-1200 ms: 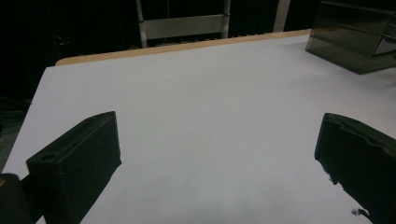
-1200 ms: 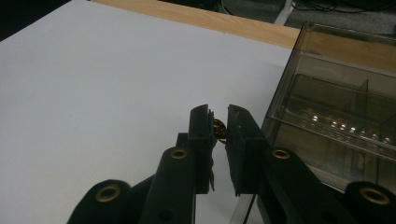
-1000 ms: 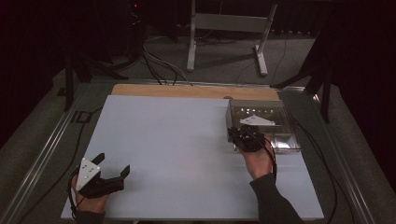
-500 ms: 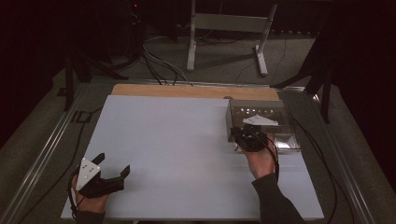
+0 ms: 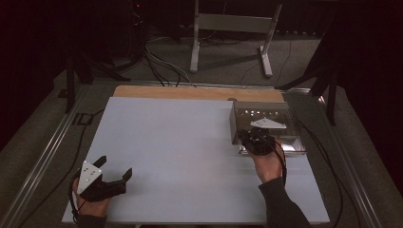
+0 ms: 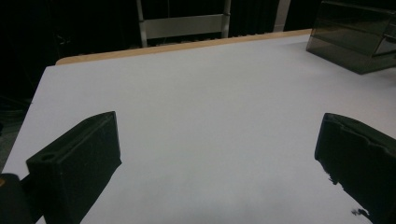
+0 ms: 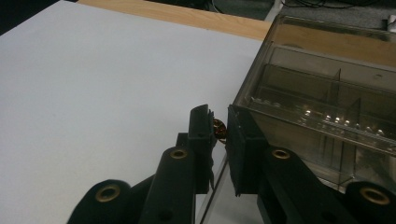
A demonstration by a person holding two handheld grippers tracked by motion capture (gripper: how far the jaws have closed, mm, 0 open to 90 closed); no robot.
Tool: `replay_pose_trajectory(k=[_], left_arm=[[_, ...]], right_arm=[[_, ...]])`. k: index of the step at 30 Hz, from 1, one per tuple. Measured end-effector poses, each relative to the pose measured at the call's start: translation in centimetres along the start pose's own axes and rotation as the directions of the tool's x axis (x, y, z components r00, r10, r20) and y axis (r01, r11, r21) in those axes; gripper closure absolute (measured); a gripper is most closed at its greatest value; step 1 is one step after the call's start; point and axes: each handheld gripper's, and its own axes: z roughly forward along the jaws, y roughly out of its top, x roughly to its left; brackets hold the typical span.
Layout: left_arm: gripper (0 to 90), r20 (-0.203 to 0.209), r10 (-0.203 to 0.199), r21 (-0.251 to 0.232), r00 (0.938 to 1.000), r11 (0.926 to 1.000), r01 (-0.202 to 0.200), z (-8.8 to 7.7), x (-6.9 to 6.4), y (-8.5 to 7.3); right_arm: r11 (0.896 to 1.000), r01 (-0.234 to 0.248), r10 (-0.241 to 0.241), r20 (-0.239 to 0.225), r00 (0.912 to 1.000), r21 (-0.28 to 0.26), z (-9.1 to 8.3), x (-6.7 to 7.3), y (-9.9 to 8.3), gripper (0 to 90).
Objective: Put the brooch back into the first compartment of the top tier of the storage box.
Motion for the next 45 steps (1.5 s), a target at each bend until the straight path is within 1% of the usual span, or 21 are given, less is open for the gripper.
replay_pose_trajectory(k=[27, 31, 45], left_arm=[[0.9, -0.001, 0.0, 0.0, 1.0, 1.0, 0.0, 0.0, 0.0, 0.0], [0.9, -0.001, 0.0, 0.0, 1.0, 1.0, 0.0, 0.0, 0.0, 0.0], [0.9, 0.0, 0.0, -0.001, 1.0, 1.0, 0.0, 0.0, 0.0, 0.0]], right_arm=[[1.0, -0.014, 0.014, 0.024, 0.9996, 0.008, -0.4, -1.4, -0.6, 81.2], [1.0, -0.022, 0.022, 0.03, 0.9993, 0.007, -0.4, -1.7, -0.6, 81.2], [1.0, -0.027, 0.027, 0.039, 0.9989, 0.011, -0.7, -2.3, -0.7, 81.2]])
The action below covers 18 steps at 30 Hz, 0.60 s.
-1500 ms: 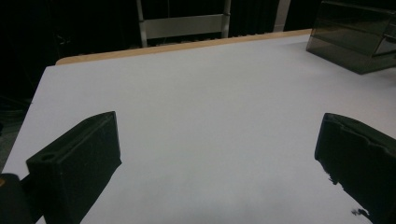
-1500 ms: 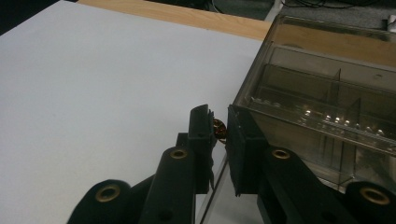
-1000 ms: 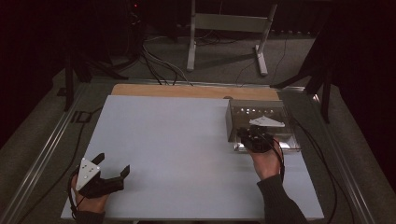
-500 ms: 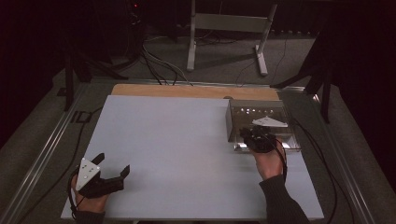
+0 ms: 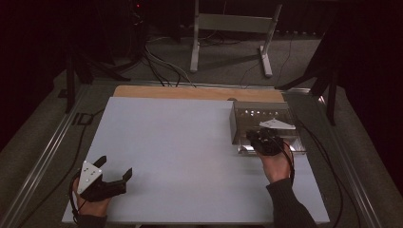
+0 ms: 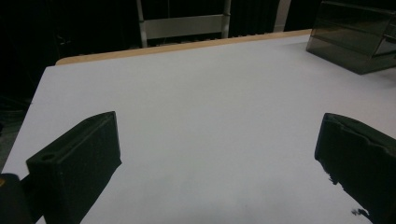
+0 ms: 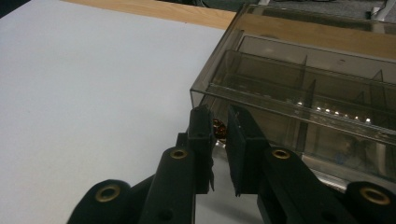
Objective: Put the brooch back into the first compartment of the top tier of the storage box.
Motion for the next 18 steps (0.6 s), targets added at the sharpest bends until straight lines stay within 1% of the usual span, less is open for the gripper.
replay_pose_trajectory(k=[10, 18], left_arm=[[0.9, 0.0, 0.0, 0.001, 1.0, 1.0, 0.0, 0.1, -0.1, 0.0], [0.9, 0.0, 0.0, 0.001, 1.0, 1.0, 0.0, 0.1, -0.1, 0.0]], right_arm=[[1.0, -0.006, 0.006, 0.007, 1.0, 0.009, 0.0, -0.7, -0.4, 81.2], [0.999, -0.015, 0.014, 0.017, 0.9997, 0.032, 0.2, -1.6, -0.9, 81.1]])
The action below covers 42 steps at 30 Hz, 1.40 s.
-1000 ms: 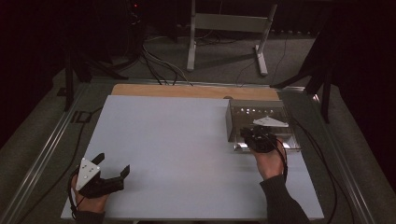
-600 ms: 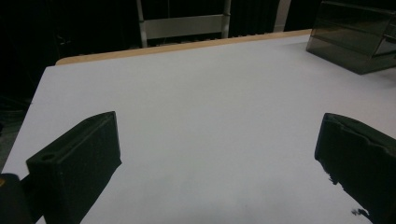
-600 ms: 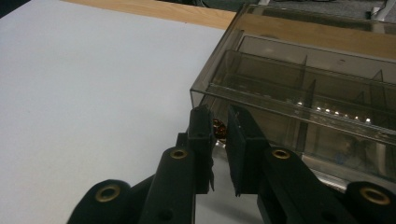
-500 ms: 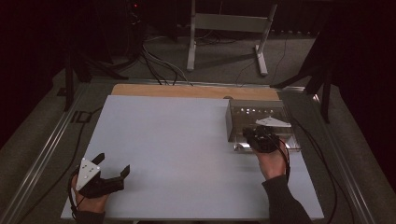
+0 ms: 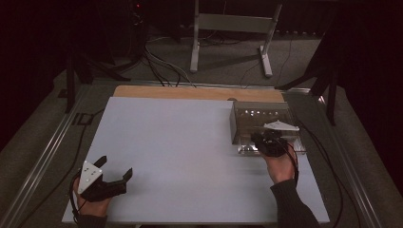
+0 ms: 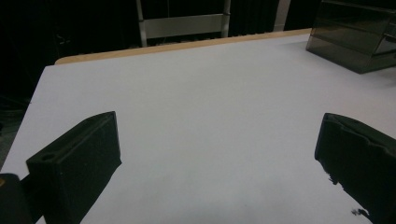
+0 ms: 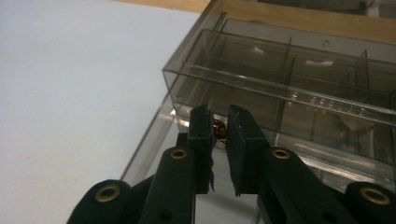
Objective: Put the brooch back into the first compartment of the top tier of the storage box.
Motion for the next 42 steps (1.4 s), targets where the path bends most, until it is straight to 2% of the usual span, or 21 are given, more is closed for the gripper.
replay_pose_trajectory(k=[9, 20, 34, 37, 42], left_arm=[[0.9, -0.001, -0.001, 0.0, 1.0, 1.0, 0.001, -0.03, -0.01, 0.01], [0.9, 0.0, 0.001, 0.001, 1.0, 1.0, -0.001, -0.02, -0.01, 0.01], [0.9, 0.001, 0.002, 0.003, 1.0, 1.0, -0.002, 0.01, -0.01, 0.0], [0.9, 0.001, 0.002, 0.003, 1.0, 1.0, -0.002, 0.01, -0.02, 0.0], [0.9, 0.002, 0.002, 0.002, 1.0, 1.0, -0.002, 0.0, 0.0, 0.0]], right_arm=[[1.0, -0.005, 0.005, 0.007, 1.0, 0.019, 0.13, -0.62, -0.32, 81.0], [0.999, -0.002, 0.002, 0.004, 1.0, 0.047, 0.58, -0.83, -0.64, 80.9], [0.999, -0.004, 0.004, 0.001, 1.0, 0.053, 0.72, -0.83, -0.64, 80.6], [0.999, -0.009, 0.009, -0.001, 1.0, 0.053, 0.72, -0.89, -0.62, 78.7], [0.999, -0.02, 0.02, -0.003, 0.9998, 0.026, 0.24, -0.88, -0.51, 66.4]])
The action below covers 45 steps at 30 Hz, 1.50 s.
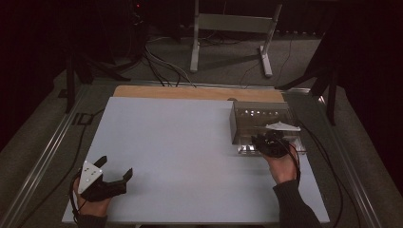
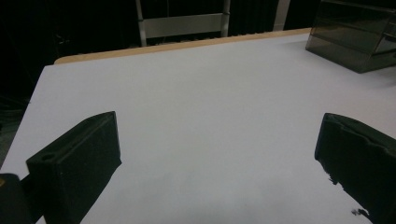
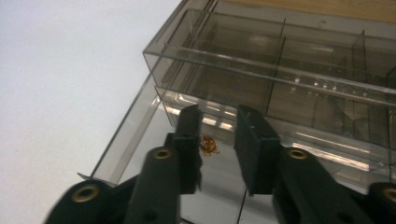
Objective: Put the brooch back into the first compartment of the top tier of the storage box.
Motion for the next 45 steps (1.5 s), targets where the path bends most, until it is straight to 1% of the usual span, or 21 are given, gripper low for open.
replay_pose_trajectory(k=[5, 7, 9, 12, 13, 14, 16, 18, 19, 20, 24, 27, 31, 35, 40, 45], left_arm=[[0.9, 0.002, -0.001, 0.006, 1.0, 1.0, 0.001, 0.0, 0.0, 0.0], [0.9, 0.001, -0.001, 0.008, 1.0, 1.0, 0.001, 0.1, 0.0, 0.0], [0.9, 0.0, 0.0, 0.008, 1.0, 1.0, 0.0, 0.1, 0.0, 0.0], [0.9, 0.001, 0.0, 0.008, 1.0, 1.0, 0.0, 0.0, 0.0, 0.0], [0.9, 0.001, 0.0, 0.008, 1.0, 1.0, 0.0, 0.0, 0.0, 0.0], [0.9, 0.001, 0.0, 0.008, 1.0, 1.0, 0.0, 0.0, 0.0, 0.0], [0.9, 0.0, 0.001, 0.008, 1.0, 1.0, -0.001, 0.0, 0.1, 0.0], [0.9, -0.002, -0.003, 0.005, 1.0, 1.0, 0.003, 0.0, 0.1, 0.0], [0.9, -0.002, -0.003, 0.005, 1.0, 1.0, 0.003, 0.0, 0.1, 0.0], [0.9, -0.002, -0.004, 0.004, 1.0, 1.0, 0.004, 0.0, 0.2, 0.0], [0.9, 0.0, -0.002, 0.009, 1.0, 1.0, 0.002, 0.0, 0.2, 0.0], [0.9, 0.0, -0.002, 0.009, 1.0, 1.0, 0.002, 0.0, 0.2, 0.0], [0.9, -0.005, -0.01, 0.005, 0.9999, 0.9999, 0.01, -0.1, 0.3, -0.1], [0.8, -0.004, -0.012, 0.012, 0.9999, 0.9999, 0.012, -0.1, 0.4, -0.1], [0.8, 0.001, -0.012, 0.018, 0.9999, 0.9998, 0.012, 0.0, 0.4, -0.1], [0.8, 0.006, -0.012, 0.021, 0.9999, 0.9997, 0.012, 0.0, 0.4, -0.2]], right_arm=[[1.0, 0.0, 0.0, -0.009, 1.0, -0.03, -0.6, 0.0, 0.1, 55.1], [0.999, 0.011, -0.012, -0.022, 0.9997, -0.037, -0.8, 0.1, 0.0, 49.1], [0.999, 0.027, -0.027, -0.018, 0.9995, -0.04, -1.0, 0.3, 0.0, 43.1], [0.997, 0.046, -0.047, -0.026, 0.9986, -0.055, -1.3, 0.5, -0.2, 35.5], [0.997, 0.057, -0.058, -0.02, 0.9981, -0.06, -1.4, 0.5, -0.3, 31.7], [0.997, 0.057, -0.058, -0.02, 0.9981, -0.06, -1.4, 0.5, -0.3, 31.7], [0.994, 0.08, -0.08, -0.005, 0.9968, -0.07, -1.7, 0.6, -0.5, 24.1], [0.993, 0.091, -0.09, 0.008, 0.9959, -0.073, -1.9, 0.6, -0.7, 19.3], [0.993, 0.091, -0.09, 0.008, 0.9959, -0.073, -1.9, 0.6, -0.7, 19.3], [0.992, 0.103, -0.102, 0.022, 0.9946, -0.079, -2.2, 0.6, -1.0, 15.7], [0.991, 0.102, -0.101, 0.02, 0.9947, -0.083, -2.6, 0.4, -1.4, 12.4], [0.992, 0.097, -0.096, 0.017, 0.9952, -0.083, -2.9, 0.1, -1.9, 5.1], [0.992, 0.093, -0.091, 0.027, 0.9955, -0.083, -3.2, -0.1, -2.5, 0.3], [0.992, 0.088, -0.084, 0.042, 0.9956, -0.093, -3.6, -0.3, -3.2, 0.2], [0.99, 0.094, -0.091, 0.041, 0.995, -0.1, -3.9, -0.2, -4.1, 0.2], [0.987, 0.091, -0.088, 0.029, 0.9957, -0.132, -4.4, -0.2, -5.4, 0.2]])
